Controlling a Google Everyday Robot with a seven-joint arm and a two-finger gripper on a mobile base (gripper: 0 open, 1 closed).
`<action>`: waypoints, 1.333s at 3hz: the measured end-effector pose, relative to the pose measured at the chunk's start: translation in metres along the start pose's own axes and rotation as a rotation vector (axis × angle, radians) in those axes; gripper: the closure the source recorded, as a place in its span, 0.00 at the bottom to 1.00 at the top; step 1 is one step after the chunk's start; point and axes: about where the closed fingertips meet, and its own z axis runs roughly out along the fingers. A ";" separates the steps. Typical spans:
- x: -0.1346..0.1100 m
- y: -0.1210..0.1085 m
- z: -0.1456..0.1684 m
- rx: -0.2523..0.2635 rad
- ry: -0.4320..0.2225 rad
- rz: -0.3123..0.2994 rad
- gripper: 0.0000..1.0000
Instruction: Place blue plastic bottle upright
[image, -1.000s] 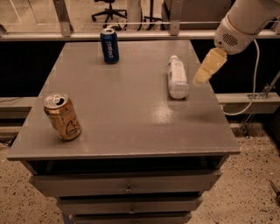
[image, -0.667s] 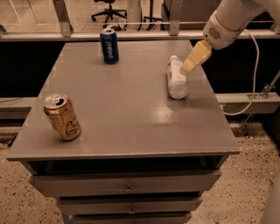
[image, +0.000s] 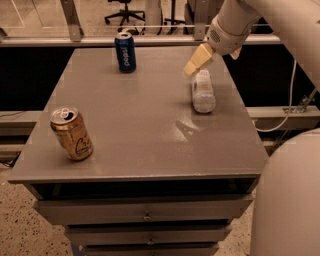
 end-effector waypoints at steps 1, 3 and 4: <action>-0.006 0.009 0.018 0.026 0.040 0.071 0.00; -0.009 0.012 0.054 0.094 0.118 0.199 0.00; -0.011 0.009 0.061 0.125 0.130 0.238 0.26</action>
Offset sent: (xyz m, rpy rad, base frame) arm 0.0175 0.0286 -0.0431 -0.0635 0.0942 -0.2535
